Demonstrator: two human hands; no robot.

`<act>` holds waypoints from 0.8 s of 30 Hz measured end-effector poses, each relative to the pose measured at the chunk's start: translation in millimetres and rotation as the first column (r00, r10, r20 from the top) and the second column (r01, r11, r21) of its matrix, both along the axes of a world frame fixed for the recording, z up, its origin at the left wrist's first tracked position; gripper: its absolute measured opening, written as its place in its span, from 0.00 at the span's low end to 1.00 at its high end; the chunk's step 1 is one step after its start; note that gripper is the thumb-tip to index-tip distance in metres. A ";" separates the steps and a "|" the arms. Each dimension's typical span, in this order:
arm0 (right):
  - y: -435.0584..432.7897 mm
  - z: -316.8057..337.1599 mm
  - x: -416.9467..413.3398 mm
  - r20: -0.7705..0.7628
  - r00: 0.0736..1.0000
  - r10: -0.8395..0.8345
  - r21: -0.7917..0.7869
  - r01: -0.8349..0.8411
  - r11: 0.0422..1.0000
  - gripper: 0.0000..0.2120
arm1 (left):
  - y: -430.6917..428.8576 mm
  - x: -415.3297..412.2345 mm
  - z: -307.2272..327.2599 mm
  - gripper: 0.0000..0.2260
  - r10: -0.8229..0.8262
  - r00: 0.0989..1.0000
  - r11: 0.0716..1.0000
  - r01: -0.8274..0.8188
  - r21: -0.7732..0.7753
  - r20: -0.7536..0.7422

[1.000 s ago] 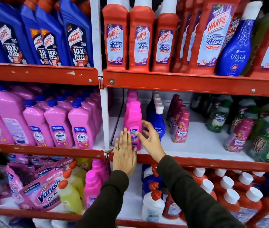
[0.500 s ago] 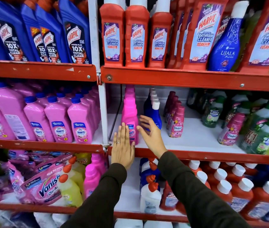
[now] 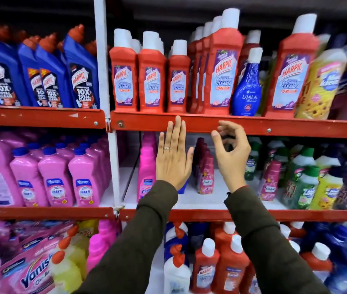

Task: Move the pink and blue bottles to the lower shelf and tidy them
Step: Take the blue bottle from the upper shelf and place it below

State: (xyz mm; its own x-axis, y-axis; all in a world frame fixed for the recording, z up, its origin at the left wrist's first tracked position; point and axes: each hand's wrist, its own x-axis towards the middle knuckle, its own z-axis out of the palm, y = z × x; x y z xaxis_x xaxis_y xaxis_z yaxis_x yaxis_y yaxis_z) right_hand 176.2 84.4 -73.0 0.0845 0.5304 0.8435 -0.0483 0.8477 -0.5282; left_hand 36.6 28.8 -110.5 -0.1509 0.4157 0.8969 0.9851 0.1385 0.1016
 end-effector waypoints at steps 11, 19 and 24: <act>54.2 86.3 34.1 0.242 0.948 -0.209 -0.088 0.236 0.968 0.23 | 19.7 -5.9 42.4 0.28 0.119 0.992 0.992 -0.120 -0.048 -0.034; 70.5 120.8 41.3 0.323 0.945 -0.055 -0.263 0.145 0.954 0.25 | 29.9 -0.6 52.7 0.28 0.117 0.991 0.993 -0.117 0.011 -0.061; 70.8 123.0 46.2 0.267 0.964 0.000 -0.316 0.087 0.945 0.23 | 30.2 -0.4 51.7 0.28 0.116 0.992 0.993 -0.115 0.020 -0.056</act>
